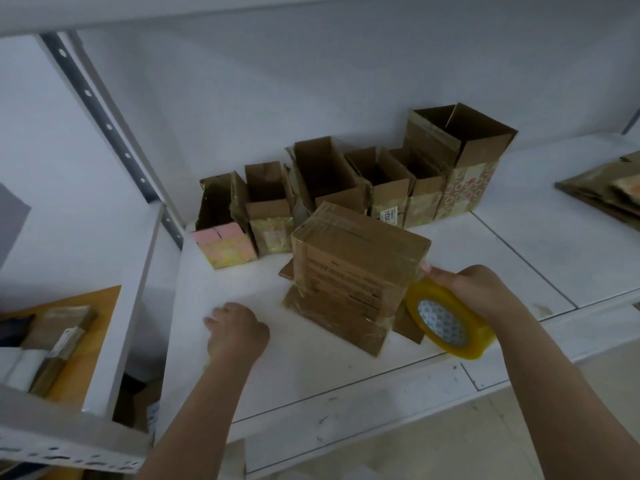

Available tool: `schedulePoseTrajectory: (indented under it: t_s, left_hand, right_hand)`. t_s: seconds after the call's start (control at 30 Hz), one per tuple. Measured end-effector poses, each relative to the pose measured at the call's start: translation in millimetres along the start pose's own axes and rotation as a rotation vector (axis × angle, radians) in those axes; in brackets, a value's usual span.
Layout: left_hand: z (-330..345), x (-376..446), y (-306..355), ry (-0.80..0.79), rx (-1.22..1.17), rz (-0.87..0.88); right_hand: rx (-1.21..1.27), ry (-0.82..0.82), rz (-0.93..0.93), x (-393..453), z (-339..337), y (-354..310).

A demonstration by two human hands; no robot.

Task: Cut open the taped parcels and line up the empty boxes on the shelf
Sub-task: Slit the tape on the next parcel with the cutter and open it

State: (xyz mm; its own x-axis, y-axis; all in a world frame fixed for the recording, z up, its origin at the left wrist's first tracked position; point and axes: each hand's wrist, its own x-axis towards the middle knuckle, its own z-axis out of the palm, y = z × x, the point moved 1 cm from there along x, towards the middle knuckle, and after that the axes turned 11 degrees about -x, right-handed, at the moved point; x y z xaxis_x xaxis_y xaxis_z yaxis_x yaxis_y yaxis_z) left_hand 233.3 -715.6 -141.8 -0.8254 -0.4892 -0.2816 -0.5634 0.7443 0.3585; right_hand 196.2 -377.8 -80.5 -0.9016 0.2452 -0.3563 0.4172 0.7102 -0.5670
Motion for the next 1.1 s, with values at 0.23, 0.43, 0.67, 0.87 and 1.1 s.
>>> schedulePoseTrajectory:
  t_s: [0.23,0.43,0.67,0.87,1.1]
  left_hand:
    - [-0.5,-11.4,-2.6,0.019,0.322,0.094]
    - [-7.1,-8.2,-20.9,0.160,0.114,0.130]
    - [-38.7,-55.9,65.7,0.155,-0.728,0.816]
    - [-41.0,-77.0,178.8,-0.267,-0.687,0.960]
    - [0.5,-52.4,213.8,-0.359,-0.632,0.858]
  right_hand:
    - [0.000,-0.010,-0.036,-1.9,3.3,-2.7]
    - [0.008,-0.027,-0.034,-4.2,1.7,1.5]
    - [-0.009,-0.049,-0.025,-5.2,-1.3,2.3]
    - [0.038,-0.128,-0.041,-8.5,-11.6,4.9]
    - [0.136,-0.289,-0.087,-8.5,-24.4,22.5]
